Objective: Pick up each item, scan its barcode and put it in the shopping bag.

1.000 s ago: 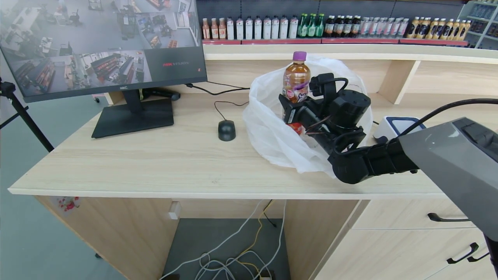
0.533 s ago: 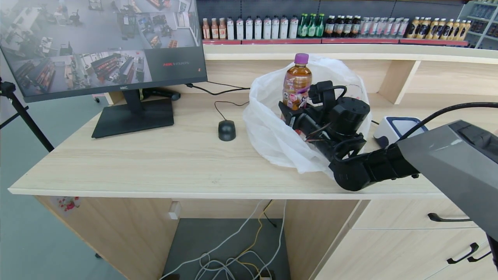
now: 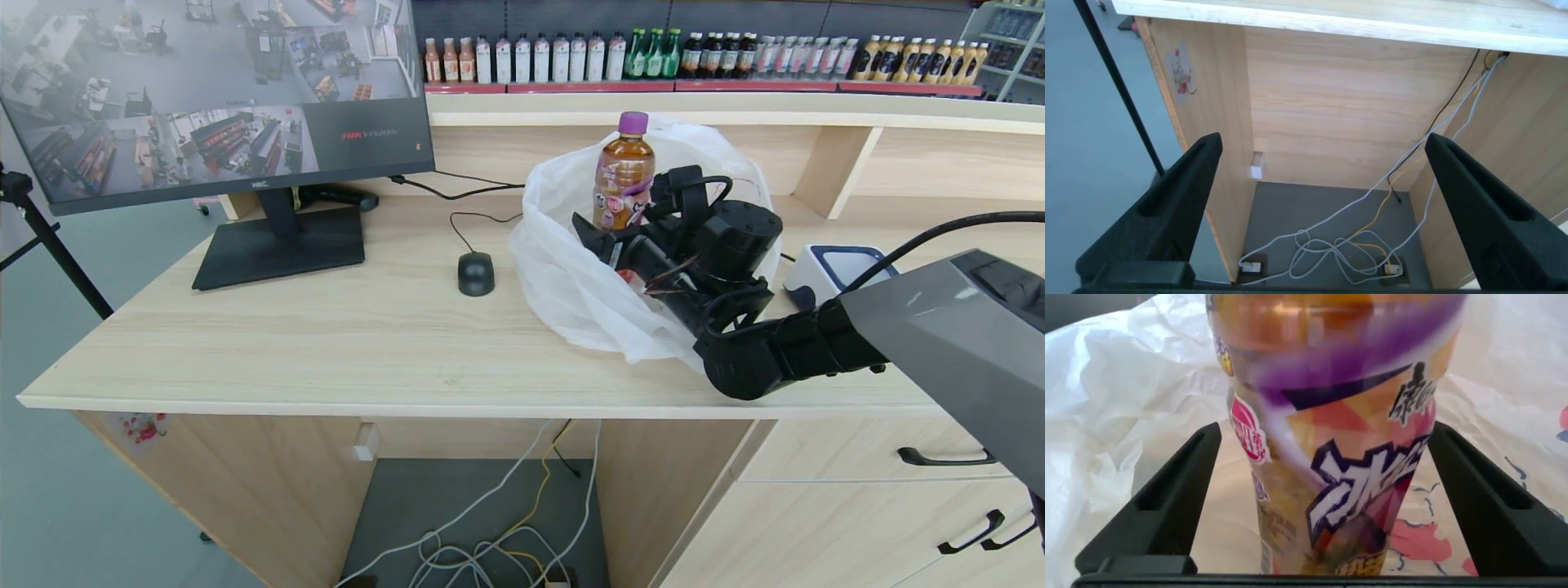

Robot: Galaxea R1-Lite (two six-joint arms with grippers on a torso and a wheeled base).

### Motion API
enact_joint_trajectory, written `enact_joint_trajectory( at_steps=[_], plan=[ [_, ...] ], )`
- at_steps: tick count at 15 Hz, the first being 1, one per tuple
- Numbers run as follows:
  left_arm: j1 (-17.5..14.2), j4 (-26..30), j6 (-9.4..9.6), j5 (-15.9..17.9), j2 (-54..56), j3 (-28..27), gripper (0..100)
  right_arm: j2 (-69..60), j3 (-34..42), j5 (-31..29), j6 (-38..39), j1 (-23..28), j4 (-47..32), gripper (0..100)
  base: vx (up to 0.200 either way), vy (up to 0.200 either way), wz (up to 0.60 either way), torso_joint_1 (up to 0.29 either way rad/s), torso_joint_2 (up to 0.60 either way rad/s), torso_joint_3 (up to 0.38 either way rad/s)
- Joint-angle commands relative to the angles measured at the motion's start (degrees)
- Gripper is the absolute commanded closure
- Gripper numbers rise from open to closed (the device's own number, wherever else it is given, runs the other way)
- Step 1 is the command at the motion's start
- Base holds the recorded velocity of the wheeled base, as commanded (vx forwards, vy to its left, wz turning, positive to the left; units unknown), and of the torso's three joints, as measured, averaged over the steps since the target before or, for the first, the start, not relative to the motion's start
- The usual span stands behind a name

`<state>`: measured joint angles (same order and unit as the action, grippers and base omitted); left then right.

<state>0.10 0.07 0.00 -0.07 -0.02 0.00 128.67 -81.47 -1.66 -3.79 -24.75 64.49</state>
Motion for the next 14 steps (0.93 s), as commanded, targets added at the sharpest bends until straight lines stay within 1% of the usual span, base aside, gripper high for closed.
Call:
enact_joint_trajectory(
  at_steps=[1, 4, 7, 9, 12, 13, 14],
  plan=[
    [0.0, 0.0, 0.00, 0.0, 0.0, 0.0, 0, -1.1, 0.1, 0.1, 0.0, 0.1, 0.3, 0, 0.000, 0.000, 0.00, 0.000, 0.00, 0.000],
    [0.0, 0.0, 0.00, 0.0, 0.0, 0.0, 0, -2.6, 0.8, 0.1, 0.0, 0.1, 0.4, 0, 0.000, 0.000, 0.00, 0.000, 0.00, 0.000],
    [0.0, 0.0, 0.00, 0.0, 0.0, 0.0, 0, -9.8, 9.4, -0.1, -1.2, 0.1, 1.7, 0, 0.000, 0.000, 0.00, 0.000, 0.00, 0.000],
    [0.0, 0.0, 0.00, 0.0, 0.0, 0.0, 0, -14.2, 15.4, -0.1, -2.2, -0.1, 3.9, 0, 0.000, 0.000, 0.00, 0.000, 0.00, 0.000],
    [0.0, 0.0, 0.00, 0.0, 0.0, 0.0, 0, -18.1, 23.1, -0.1, -3.2, -0.1, 10.6, 0, 0.000, 0.000, 0.00, 0.000, 0.00, 0.000],
    [0.0, 0.0, 0.00, 0.0, 0.0, 0.0, 0, -21.5, 28.5, -0.1, -3.2, -0.1, 13.6, 0, 0.000, 0.000, 0.00, 0.000, 0.00, 0.000],
    [0.0, 0.0, 0.00, 0.0, 0.0, 0.0, 0, -24.0, 31.8, -0.1, -3.2, -0.2, 14.6, 0, 0.000, 0.000, 0.00, 0.000, 0.00, 0.000]
  ],
)
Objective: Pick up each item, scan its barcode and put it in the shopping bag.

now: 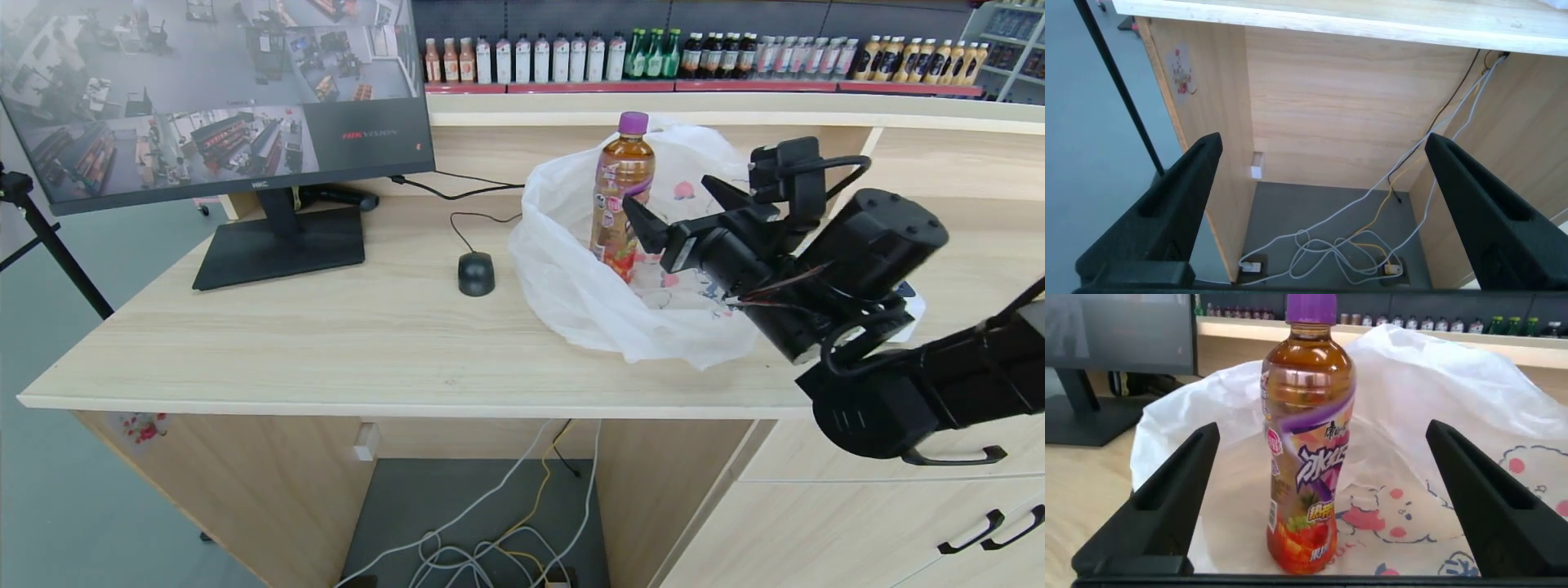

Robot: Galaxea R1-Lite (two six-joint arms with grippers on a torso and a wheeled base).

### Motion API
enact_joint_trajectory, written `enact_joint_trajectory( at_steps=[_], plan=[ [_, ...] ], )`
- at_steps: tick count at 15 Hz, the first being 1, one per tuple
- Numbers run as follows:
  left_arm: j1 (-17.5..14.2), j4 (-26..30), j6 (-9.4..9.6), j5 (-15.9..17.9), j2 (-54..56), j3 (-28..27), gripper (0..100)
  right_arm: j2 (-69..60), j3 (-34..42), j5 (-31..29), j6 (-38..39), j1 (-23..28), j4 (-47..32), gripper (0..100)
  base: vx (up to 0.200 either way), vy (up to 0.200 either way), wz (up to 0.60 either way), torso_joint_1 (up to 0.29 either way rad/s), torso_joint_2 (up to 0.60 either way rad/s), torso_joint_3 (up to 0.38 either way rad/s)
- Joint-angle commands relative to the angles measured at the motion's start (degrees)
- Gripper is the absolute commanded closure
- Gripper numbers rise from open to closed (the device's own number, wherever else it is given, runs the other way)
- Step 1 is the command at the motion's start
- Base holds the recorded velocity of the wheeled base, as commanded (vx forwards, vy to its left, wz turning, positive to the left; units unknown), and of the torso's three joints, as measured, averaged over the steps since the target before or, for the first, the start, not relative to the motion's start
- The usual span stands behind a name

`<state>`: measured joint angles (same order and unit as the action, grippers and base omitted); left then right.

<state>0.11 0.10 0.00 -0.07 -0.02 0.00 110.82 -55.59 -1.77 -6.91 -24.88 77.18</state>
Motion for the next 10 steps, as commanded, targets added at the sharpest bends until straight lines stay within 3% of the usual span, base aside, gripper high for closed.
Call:
enact_joint_trajectory(
  at_steps=[1, 5, 7, 10],
  plan=[
    [0.0, 0.0, 0.00, 0.0, 0.0, 0.0, 0, -8.6, 8.4, 0.0, 0.0, -0.1, 2.4, 0, 0.000, 0.000, 0.00, 0.000, 0.00, 0.000],
    [0.0, 0.0, 0.00, 0.0, 0.0, 0.0, 0, -13.8, 12.9, 0.1, 0.4, -1.1, 3.5, 0, 0.000, 0.000, 0.00, 0.000, 0.00, 0.000],
    [0.0, 0.0, 0.00, 0.0, 0.0, 0.0, 0, -13.7, 17.6, 0.0, 1.1, -3.3, 11.4, 0, 0.000, 0.000, 0.00, 0.000, 0.00, 0.000],
    [0.0, 0.0, 0.09, 0.0, 0.0, 0.0, 0, -15.6, 24.2, -0.4, 1.2, -3.5, 12.8, 0, 0.000, 0.000, 0.00, 0.000, 0.00, 0.000]
  ],
)
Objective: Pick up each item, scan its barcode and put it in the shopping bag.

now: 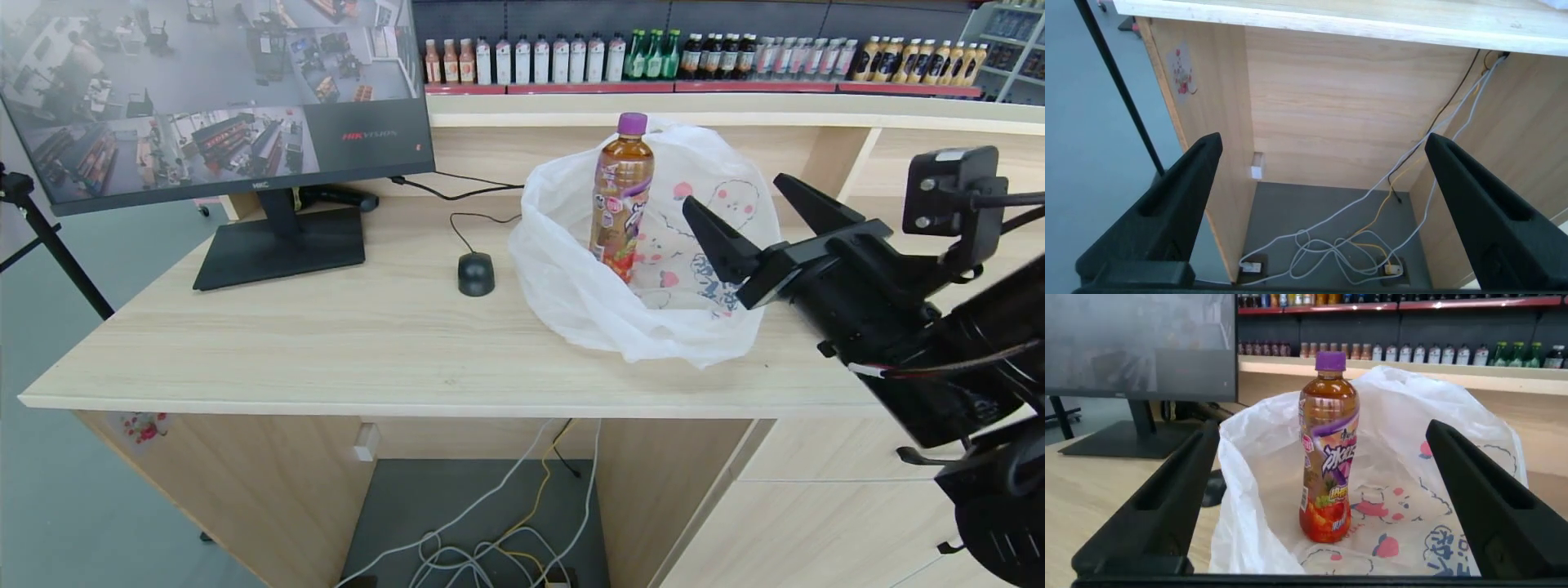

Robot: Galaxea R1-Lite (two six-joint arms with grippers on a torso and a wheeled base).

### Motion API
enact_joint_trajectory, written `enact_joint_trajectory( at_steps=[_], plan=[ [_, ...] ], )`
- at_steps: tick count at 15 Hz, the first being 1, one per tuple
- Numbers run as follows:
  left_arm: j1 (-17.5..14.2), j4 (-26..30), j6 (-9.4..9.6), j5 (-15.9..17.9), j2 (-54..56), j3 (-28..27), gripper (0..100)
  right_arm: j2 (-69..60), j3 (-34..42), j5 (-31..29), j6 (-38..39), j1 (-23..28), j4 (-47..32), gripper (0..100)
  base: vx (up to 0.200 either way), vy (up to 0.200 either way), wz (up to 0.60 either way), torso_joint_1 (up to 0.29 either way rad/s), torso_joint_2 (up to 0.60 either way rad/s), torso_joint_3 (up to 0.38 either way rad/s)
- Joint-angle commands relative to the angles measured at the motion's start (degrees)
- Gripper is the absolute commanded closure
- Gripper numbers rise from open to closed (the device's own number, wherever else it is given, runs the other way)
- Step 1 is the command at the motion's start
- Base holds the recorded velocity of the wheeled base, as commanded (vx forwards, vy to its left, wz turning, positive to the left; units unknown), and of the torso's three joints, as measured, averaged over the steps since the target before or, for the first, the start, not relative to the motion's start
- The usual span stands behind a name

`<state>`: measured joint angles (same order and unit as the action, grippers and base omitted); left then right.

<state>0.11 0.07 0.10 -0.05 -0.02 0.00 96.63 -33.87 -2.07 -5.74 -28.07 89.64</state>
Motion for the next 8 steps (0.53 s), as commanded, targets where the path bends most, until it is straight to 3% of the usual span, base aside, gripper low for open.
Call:
enact_joint_trajectory(
  at_steps=[1, 6, 8],
  plan=[
    [0.0, 0.0, -0.01, 0.0, 0.0, 0.0, 0, -1.6, 2.4, -0.2, 0.0, -0.3, 0.4, 0, 0.000, 0.000, 0.00, 0.000, 0.00, 0.000],
    [-0.1, -0.1, -0.19, 0.0, 0.0, 0.0, 0, -6.0, 10.8, -2.1, 1.0, -0.5, 0.4, 0, 0.000, 0.000, 0.00, 0.000, 0.00, 0.000],
    [-0.1, 0.0, -0.19, 0.0, 0.0, 0.0, 0, -5.8, 10.7, -2.1, 1.0, -0.5, 0.4, 0, 0.000, 0.000, 0.00, 0.000, 0.00, 0.000]
  ],
)
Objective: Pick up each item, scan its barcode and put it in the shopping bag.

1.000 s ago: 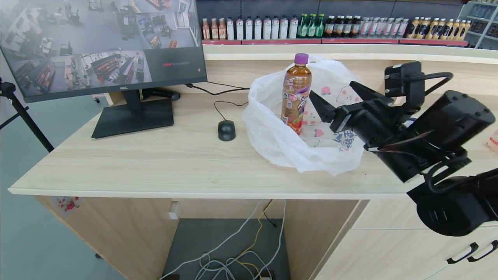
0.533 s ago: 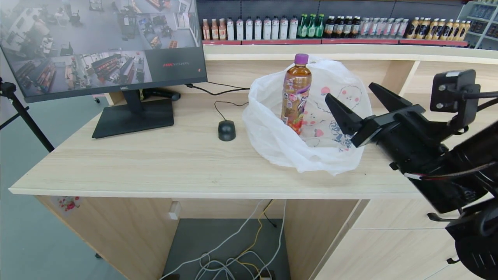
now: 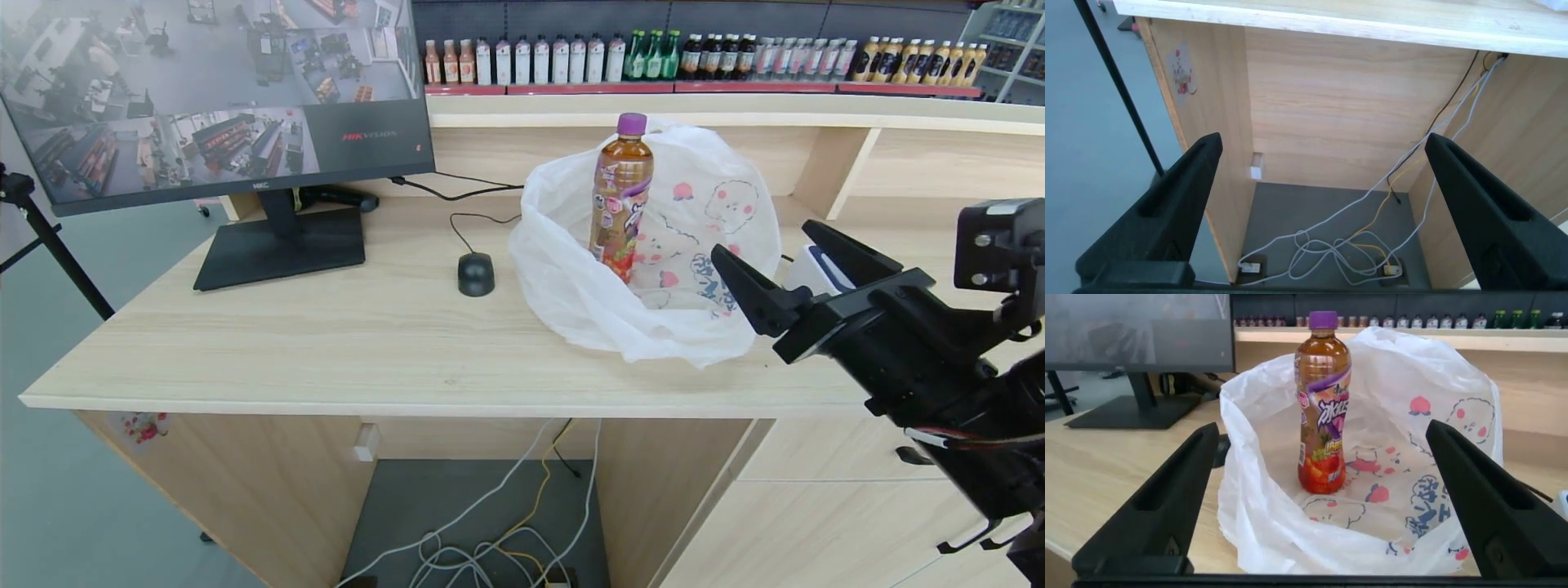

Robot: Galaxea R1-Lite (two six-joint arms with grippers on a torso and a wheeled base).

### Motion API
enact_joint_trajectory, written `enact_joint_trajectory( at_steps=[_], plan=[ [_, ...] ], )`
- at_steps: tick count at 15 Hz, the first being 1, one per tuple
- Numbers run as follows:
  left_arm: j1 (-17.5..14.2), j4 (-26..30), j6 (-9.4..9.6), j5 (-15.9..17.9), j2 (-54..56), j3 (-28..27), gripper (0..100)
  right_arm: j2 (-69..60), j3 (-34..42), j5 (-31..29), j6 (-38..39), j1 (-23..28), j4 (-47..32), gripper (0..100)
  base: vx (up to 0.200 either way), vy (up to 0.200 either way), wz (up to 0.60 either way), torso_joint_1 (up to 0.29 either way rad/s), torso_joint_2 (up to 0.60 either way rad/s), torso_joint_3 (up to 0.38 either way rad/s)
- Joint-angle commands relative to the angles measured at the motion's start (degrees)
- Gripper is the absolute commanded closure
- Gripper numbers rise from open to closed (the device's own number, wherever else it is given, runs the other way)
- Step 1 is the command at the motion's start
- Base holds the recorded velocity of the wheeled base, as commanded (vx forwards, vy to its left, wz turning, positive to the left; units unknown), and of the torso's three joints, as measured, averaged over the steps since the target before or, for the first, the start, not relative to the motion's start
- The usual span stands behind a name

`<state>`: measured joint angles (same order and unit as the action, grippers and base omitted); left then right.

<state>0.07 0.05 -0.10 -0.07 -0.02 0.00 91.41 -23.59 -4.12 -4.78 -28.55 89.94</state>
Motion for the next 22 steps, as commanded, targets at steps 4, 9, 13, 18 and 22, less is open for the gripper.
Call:
enact_joint_trajectory(
  at_steps=[4, 9, 13, 18, 22],
  plan=[
    [-0.1, 0.0, -0.25, 0.0, 0.0, 0.0, 0, 1.2, -0.8, 0.0, 0.1, 0.5, 0.1, 0, 0.000, -0.100, 0.00, -0.001, 0.00, 0.001],
    [-0.1, 0.0, -0.34, 0.0, 0.0, 0.0, 0, 2.8, -1.5, 0.0, 0.1, 1.4, 0.1, 0, 0.000, -0.200, 0.00, -0.001, 0.00, 0.003],
    [-0.1, 0.0, -0.52, 0.0, 0.0, 0.0, 0, 3.0, -0.3, 0.0, 0.0, 1.5, 0.1, 0, 0.000, -0.200, 0.00, 0.001, 0.00, 0.002],
    [-0.1, 0.1, -0.61, 0.0, 0.0, 0.0, 0, 3.2, 0.2, 0.0, 0.0, 1.5, 0.1, 0, 0.000, -0.200, 0.00, 0.000, 0.00, 0.001],
    [-0.1, 0.1, -0.61, 0.0, 0.0, 0.0, 0, 2.5, 0.5, 0.0, 0.0, 1.5, 0.1, 0, 0.000, -0.200, 0.00, 0.001, 0.00, 0.002]
  ],
)
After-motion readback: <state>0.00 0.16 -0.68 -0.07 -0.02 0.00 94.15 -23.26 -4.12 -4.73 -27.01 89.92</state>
